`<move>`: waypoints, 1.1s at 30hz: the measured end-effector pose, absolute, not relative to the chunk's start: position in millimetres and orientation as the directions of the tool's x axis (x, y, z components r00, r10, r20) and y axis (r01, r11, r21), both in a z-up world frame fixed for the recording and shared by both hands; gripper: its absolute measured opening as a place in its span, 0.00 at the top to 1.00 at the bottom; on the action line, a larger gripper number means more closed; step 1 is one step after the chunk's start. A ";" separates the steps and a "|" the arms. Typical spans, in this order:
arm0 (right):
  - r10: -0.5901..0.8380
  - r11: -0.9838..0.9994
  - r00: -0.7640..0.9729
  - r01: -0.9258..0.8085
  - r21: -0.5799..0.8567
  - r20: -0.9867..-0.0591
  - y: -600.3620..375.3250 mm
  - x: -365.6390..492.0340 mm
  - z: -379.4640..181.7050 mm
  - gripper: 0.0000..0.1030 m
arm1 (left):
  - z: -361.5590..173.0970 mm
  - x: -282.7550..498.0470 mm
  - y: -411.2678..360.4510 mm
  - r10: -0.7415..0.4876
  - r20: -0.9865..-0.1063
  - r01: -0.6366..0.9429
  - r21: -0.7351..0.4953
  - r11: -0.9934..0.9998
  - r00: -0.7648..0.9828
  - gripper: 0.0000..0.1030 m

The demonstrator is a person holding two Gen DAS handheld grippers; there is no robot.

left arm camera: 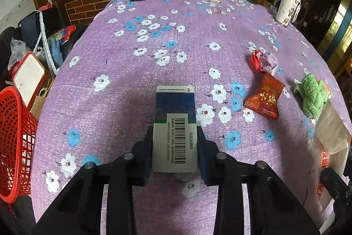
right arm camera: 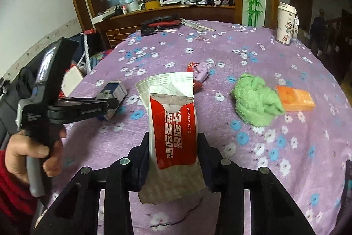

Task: Collect trash
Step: 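Lift the medicine box and snack bag off the table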

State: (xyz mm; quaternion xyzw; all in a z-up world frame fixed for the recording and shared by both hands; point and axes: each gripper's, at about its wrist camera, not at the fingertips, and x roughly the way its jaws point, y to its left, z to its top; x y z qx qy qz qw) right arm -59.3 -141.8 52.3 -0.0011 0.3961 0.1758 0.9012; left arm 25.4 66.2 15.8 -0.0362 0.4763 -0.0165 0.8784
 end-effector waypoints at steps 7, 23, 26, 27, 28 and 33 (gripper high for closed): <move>0.334 0.934 0.623 -0.319 0.160 -0.708 -129.5 -68.4 50.2 0.58 | 32.5 -11.7 68.6 -0.100 -0.776 0.046 -0.091 0.995 0.622 0.68; 0.336 0.934 0.634 -0.321 0.158 -0.697 -117.4 -86.7 60.8 0.58 | 57.0 -73.6 73.8 -0.129 -0.698 0.089 -0.093 0.992 0.705 0.68; 0.342 0.931 0.632 -0.326 0.162 -0.696 -115.6 -88.3 61.9 0.58 | 58.3 -77.7 76.1 -0.128 -0.695 0.087 -0.094 0.992 0.708 0.68; 0.343 0.931 0.630 -0.327 0.163 -0.696 -114.9 -88.6 61.9 0.58 | 59.0 -78.8 77.5 -0.128 -0.693 0.085 -0.096 0.992 0.709 0.68; 0.345 0.930 0.629 -0.328 0.164 -0.697 -114.1 -89.0 62.2 0.58 | 59.0 -78.8 79.0 -0.129 -0.692 0.085 -0.098 0.992 0.710 0.68; 0.349 0.928 0.625 -0.337 0.161 -0.698 -107.3 -90.6 64.0 0.58 | 61.3 -83.4 86.4 -0.129 -0.686 0.075 -0.107 0.991 0.716 0.68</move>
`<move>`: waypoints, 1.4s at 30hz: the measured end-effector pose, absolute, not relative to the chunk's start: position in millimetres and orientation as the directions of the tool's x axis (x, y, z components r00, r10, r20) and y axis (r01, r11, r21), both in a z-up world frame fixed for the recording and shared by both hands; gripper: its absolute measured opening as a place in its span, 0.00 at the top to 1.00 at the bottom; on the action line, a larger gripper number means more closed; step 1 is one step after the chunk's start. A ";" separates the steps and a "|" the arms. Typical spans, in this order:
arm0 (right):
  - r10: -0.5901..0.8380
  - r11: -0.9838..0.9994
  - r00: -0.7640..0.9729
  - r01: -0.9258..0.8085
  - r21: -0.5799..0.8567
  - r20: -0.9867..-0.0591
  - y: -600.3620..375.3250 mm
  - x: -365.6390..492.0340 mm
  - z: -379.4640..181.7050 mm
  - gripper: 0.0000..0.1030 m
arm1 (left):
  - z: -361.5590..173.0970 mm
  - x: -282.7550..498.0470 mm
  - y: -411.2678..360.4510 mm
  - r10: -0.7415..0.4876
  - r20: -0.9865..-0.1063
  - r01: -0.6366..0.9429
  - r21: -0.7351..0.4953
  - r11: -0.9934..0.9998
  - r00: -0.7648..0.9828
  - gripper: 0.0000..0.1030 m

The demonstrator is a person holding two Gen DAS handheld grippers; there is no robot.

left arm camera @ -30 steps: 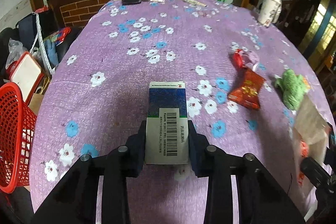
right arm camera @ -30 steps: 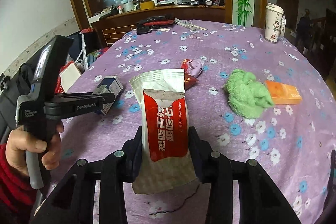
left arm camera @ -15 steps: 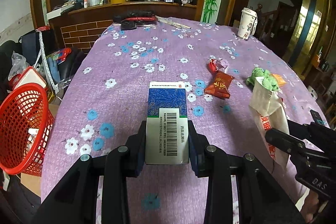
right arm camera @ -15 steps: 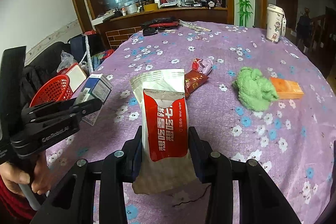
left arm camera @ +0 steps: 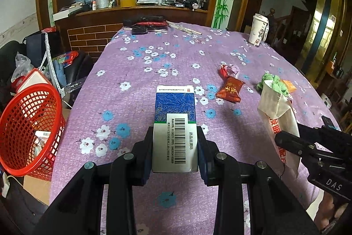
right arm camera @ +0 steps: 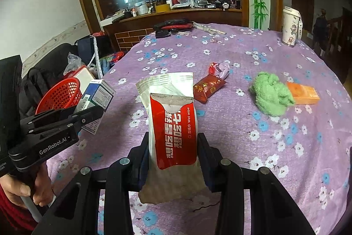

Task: Collect trash
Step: 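Lift the medicine box and snack bag off the table, then carry both items over the red basket and open both tools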

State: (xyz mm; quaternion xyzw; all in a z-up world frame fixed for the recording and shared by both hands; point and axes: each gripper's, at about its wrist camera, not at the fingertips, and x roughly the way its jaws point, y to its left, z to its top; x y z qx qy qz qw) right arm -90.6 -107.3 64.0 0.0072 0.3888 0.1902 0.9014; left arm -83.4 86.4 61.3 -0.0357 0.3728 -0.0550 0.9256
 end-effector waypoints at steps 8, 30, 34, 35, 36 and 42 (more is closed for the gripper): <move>0.381 0.907 0.598 -0.391 0.157 -0.705 -77.7 -82.6 70.6 0.58 | 69.1 -89.6 112.9 -0.116 -0.672 0.031 -0.138 0.990 0.731 0.68; 0.565 0.734 0.412 -0.647 0.207 -0.715 117.6 -45.4 95.4 0.58 | 81.1 -110.3 292.6 0.096 -0.646 -0.271 -0.176 0.946 0.757 0.68; 0.595 0.699 0.368 -0.676 0.234 -0.715 152.9 -38.3 94.2 0.58 | 73.2 -111.2 323.3 0.122 -0.661 -0.318 -0.185 0.930 0.741 0.68; 0.601 0.690 0.354 -0.681 0.243 -0.716 163.0 -36.2 93.6 0.57 | 70.9 -111.3 331.3 0.127 -0.664 -0.331 -0.190 0.924 0.737 0.68; 0.610 0.682 0.341 -0.686 0.255 -0.715 172.1 -34.3 92.9 0.57 | 69.1 -111.4 337.7 0.130 -0.667 -0.340 -0.195 0.920 0.734 0.68; 0.641 0.657 0.294 -0.688 0.308 -0.709 211.4 -20.1 83.3 0.54 | 61.6 -114.3 358.2 0.136 -0.674 -0.370 -0.216 0.904 0.726 0.67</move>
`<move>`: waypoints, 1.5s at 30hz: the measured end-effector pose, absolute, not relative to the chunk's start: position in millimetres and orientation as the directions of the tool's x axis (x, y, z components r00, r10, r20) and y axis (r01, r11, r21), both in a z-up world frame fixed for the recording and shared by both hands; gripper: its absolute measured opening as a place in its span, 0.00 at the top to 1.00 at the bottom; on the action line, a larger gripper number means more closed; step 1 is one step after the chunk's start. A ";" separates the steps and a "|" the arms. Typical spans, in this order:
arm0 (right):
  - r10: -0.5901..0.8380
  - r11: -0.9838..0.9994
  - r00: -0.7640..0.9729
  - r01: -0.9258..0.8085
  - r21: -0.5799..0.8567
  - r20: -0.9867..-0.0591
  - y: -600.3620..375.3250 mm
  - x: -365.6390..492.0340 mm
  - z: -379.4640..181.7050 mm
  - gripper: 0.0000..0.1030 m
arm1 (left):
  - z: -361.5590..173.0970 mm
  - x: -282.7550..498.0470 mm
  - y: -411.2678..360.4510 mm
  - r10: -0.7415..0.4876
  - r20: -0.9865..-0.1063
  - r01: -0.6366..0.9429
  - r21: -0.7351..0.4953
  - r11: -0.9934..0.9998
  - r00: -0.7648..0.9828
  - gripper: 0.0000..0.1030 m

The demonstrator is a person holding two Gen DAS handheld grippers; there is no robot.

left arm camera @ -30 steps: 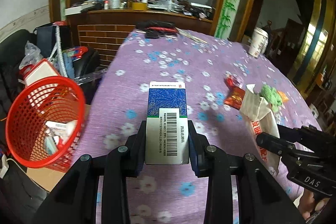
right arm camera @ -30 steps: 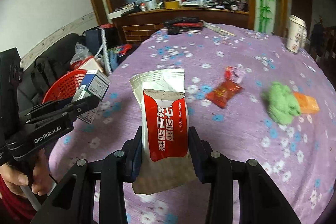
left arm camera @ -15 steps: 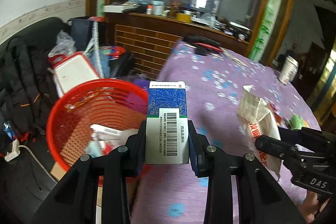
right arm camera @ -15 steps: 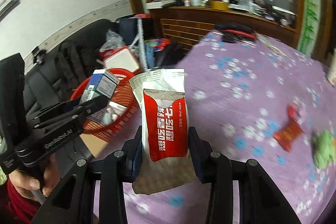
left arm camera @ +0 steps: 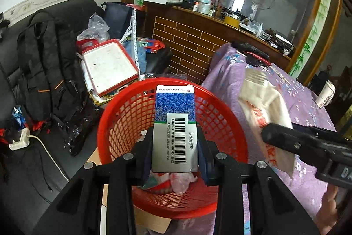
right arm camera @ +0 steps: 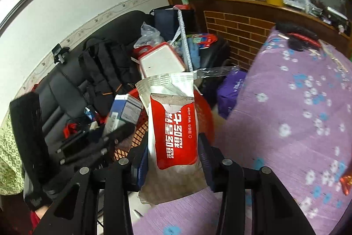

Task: Collect trash
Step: 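Carry both items over the red basket and open both tools, then grasp the red candy wrapper with the left tool while the right tool grasps the green towel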

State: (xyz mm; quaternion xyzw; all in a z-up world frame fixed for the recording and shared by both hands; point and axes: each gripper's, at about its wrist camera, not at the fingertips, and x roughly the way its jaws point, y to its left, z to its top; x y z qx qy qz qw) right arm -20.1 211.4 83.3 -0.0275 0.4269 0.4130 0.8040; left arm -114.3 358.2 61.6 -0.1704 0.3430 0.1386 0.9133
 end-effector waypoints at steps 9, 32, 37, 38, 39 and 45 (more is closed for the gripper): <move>0.652 0.676 0.326 -0.660 0.329 -0.684 186.4 -17.1 79.5 0.46 | 65.3 -117.2 359.6 0.127 -0.659 -0.371 -0.244 0.896 0.741 0.42; 0.479 0.878 0.576 -0.318 0.359 -0.662 -111.2 -30.1 78.2 0.47 | 75.6 -77.2 148.8 -0.054 -0.694 -0.022 -0.100 0.995 0.718 0.41; 0.328 0.931 0.658 -0.102 0.351 -0.678 -216.9 -0.5 77.2 0.47 | 75.3 -70.0 101.3 -0.082 -0.704 0.057 -0.060 0.997 0.705 0.41; 0.301 0.934 0.667 -0.064 0.350 -0.681 -233.9 6.5 75.7 0.47 | 74.6 -68.2 93.2 -0.088 -0.707 0.070 -0.055 0.996 0.702 0.41; 0.285 0.934 0.668 -0.034 0.355 -0.687 -251.2 16.1 72.9 0.47 | 73.6 -65.9 84.3 -0.096 -0.711 0.085 -0.051 0.995 0.697 0.41; 0.313 0.921 0.604 -0.005 0.390 -0.733 -283.3 63.6 44.9 0.47 | 70.9 -51.9 46.2 -0.128 -0.729 0.147 -0.039 0.988 0.672 0.41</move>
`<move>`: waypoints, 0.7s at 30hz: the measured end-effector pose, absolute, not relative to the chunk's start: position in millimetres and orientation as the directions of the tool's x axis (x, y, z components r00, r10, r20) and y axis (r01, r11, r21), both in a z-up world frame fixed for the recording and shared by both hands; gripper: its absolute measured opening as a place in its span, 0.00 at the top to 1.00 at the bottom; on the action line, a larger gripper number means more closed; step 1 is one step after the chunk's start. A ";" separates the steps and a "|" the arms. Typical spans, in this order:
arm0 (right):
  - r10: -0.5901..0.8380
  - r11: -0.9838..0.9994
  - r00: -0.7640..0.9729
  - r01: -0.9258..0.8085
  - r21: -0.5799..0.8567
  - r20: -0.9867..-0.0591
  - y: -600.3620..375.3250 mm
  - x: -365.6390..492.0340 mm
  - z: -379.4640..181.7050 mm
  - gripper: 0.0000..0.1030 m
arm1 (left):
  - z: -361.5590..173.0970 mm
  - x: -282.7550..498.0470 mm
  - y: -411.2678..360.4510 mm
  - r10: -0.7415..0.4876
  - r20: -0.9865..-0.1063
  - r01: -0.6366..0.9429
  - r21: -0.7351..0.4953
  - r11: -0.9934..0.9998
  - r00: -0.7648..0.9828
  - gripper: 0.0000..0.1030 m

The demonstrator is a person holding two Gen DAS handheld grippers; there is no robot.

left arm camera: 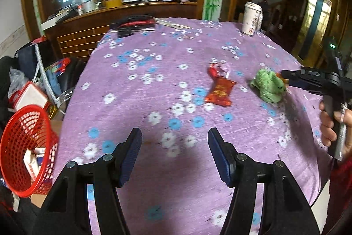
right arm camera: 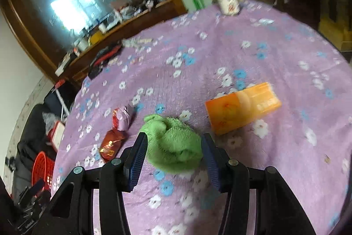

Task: Collect trash
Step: 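Grasp the red candy wrapper with the left tool while the right tool grasps the green towel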

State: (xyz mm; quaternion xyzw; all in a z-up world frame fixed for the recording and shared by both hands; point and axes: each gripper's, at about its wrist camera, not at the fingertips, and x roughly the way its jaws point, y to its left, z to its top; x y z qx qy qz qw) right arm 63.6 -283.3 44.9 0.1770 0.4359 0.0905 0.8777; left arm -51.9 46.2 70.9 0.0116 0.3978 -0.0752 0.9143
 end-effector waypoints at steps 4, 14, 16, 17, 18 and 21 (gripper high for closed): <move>0.367 0.899 0.567 -0.014 0.437 -0.737 -278.6 72.7 24.3 0.46 | 70.5 -42.6 33.9 -0.136 -0.737 0.161 -0.037 0.986 0.662 0.41; 0.227 0.973 0.640 -0.114 0.202 -0.734 -239.1 56.2 28.4 0.58 | 63.7 -19.6 15.3 -0.142 -0.756 0.167 -0.043 0.985 0.640 0.41; 0.210 0.977 0.651 -0.117 0.177 -0.729 -238.1 49.1 31.6 0.72 | 61.5 -14.8 9.2 -0.137 -0.758 0.171 -0.034 0.985 0.638 0.41; 0.205 0.979 0.658 -0.119 0.169 -0.725 -237.6 46.2 32.6 0.74 | 60.6 -12.3 6.4 -0.135 -0.759 0.174 -0.029 0.984 0.637 0.41; 0.195 0.981 0.665 -0.122 0.153 -0.721 -236.7 42.1 33.6 0.78 | 59.7 -10.4 4.5 -0.134 -0.759 0.176 -0.026 0.984 0.637 0.41; 0.208 0.977 0.680 -0.114 0.179 -0.703 -240.8 32.1 37.3 0.81 | 57.1 -0.4 -5.8 -0.138 -0.761 0.192 -0.018 0.981 0.634 0.41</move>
